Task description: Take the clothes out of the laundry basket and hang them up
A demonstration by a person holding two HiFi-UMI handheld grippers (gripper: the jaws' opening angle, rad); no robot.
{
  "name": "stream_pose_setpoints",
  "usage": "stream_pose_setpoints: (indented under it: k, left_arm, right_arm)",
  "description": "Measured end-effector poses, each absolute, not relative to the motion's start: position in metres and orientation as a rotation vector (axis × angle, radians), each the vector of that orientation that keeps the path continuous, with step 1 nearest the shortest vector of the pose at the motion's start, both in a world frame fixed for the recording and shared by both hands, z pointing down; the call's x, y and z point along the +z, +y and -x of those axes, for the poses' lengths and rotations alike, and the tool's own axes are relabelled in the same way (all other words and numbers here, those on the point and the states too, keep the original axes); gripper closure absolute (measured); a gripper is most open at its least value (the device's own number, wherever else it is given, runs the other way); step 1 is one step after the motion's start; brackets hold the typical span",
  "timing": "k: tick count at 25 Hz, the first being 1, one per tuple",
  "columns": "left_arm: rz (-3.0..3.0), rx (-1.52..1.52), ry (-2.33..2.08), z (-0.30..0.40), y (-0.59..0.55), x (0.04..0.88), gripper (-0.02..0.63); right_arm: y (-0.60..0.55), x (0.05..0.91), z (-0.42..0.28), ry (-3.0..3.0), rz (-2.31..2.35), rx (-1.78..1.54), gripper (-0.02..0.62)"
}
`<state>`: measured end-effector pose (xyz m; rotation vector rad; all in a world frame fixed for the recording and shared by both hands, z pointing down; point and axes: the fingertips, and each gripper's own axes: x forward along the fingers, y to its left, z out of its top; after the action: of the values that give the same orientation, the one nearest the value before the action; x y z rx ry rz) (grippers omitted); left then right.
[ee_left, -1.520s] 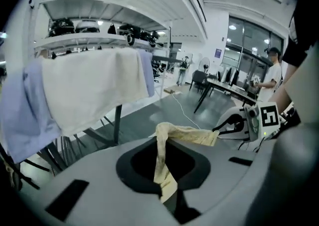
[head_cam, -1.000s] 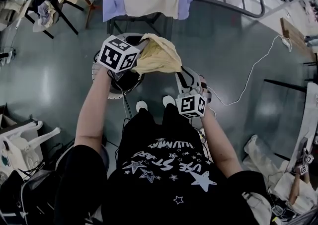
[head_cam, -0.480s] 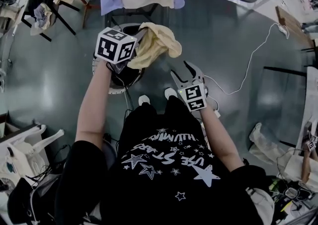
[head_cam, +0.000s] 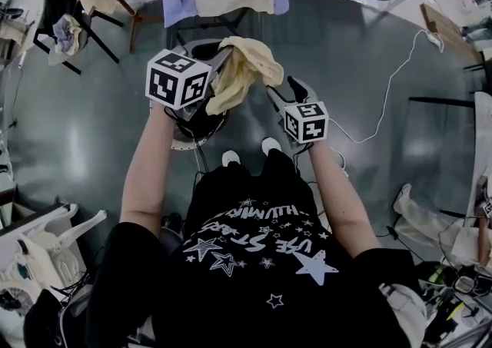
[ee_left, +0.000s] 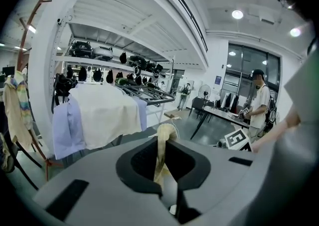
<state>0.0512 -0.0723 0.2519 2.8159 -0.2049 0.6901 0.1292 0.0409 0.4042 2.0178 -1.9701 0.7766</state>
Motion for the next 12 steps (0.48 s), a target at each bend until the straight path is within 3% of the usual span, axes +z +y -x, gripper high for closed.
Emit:
stream_pose_setpoints:
  k: [5,10,12]
  left_arm:
    - [-2.808,0.649,-0.147,-0.038,-0.070,0.247,0.572]
    - [-2.809,0.650,-0.153,-0.026,-0.077,0.251,0.571]
    - [-2.824,0.656,-0.164,-0.025,-0.079,0.250,0.571]
  right_arm:
    - [0.035,0.401,-0.106,-1.963,-2.093,0.789,0.327]
    - [0.039,0.384,-0.110,-1.903,-2.164,0.641,0.531]
    - [0.042,0.374,-0.115,-1.894,-2.132,0.575,0.541]
